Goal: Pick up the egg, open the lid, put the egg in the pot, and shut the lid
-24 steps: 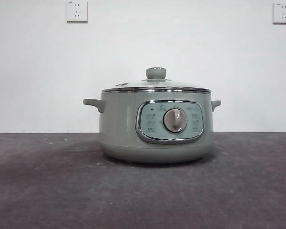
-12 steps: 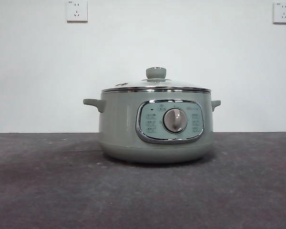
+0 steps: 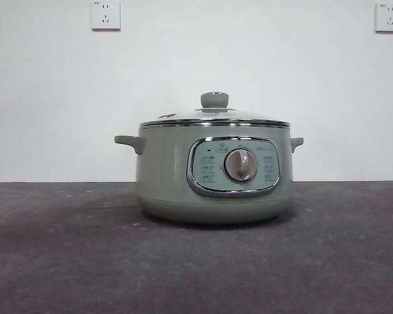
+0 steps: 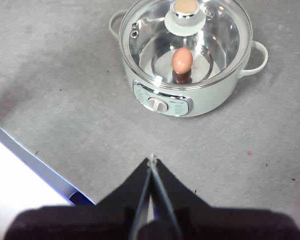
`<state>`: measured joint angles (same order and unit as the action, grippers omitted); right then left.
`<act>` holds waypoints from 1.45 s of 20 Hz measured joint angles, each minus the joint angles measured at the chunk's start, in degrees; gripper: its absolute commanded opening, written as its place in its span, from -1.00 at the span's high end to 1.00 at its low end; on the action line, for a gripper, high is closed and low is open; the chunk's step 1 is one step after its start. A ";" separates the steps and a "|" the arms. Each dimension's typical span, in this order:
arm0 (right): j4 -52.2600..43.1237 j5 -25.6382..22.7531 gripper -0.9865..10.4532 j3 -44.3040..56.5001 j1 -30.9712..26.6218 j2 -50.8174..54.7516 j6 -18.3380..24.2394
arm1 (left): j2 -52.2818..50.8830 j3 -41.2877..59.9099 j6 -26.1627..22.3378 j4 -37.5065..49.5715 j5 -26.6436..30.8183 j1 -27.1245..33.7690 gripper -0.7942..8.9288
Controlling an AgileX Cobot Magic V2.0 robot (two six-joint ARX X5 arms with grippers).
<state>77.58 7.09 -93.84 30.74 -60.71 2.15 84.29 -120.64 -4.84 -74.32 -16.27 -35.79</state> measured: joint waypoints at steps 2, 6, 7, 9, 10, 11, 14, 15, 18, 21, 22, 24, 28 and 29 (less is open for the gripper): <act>-0.02 -0.02 0.83 0.00 0.00 -0.83 0.00 | 0.00 0.00 -0.02 0.68 -0.07 0.63 0.84; -0.02 -0.02 0.83 0.00 0.00 -2.51 0.00 | -1.55 0.09 -2.49 9.86 -0.20 7.89 0.84; 0.00 -0.02 0.83 0.00 0.00 -2.91 0.00 | -3.02 0.11 -2.75 11.19 -0.20 9.46 0.84; 0.00 -0.02 0.83 0.00 0.00 -3.72 0.00 | -6.54 0.11 -3.37 12.63 -0.74 12.35 0.84; 0.00 -0.02 0.83 0.00 0.00 -4.02 0.00 | -8.35 0.55 -3.61 13.31 -0.96 14.29 0.84; 0.00 -0.02 0.83 0.00 0.00 -4.35 0.00 | -10.91 2.21 -3.78 14.84 -1.99 17.35 0.84; 0.00 -0.02 0.83 0.00 0.00 -5.01 0.00 | -19.65 13.81 -4.04 22.71 -6.99 26.62 0.84; 0.00 -0.02 0.83 0.00 0.00 -5.18 0.00 | -23.85 20.35 -4.13 26.82 -7.58 29.62 0.84; 0.00 -0.04 0.83 0.00 0.00 -5.33 0.00 | -36.52 40.11 -4.17 38.73 -7.56 35.36 0.84; 0.00 -0.70 0.83 0.00 0.00 -5.44 -0.02 | -49.51 61.75 -4.17 50.18 -6.36 37.92 0.84; 0.00 -0.76 0.83 0.00 0.00 -5.44 0.00 | -53.05 68.61 -4.17 53.53 -6.36 38.18 0.84; -0.02 -0.83 0.83 0.00 0.00 -5.49 0.00 | -59.04 81.83 -3.82 57.29 -5.84 38.69 0.84; 0.00 -2.67 0.83 0.00 0.00 -5.73 -0.02 | -69.81 102.16 -0.66 60.67 -0.39 38.82 0.84; 0.00 -2.80 0.83 0.00 0.00 -5.73 -0.02 | -71.45 105.02 -0.13 61.37 -0.04 38.84 0.84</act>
<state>77.58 4.29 -93.84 30.74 -66.43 2.13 12.84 -15.62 -4.97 -12.95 -16.32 3.05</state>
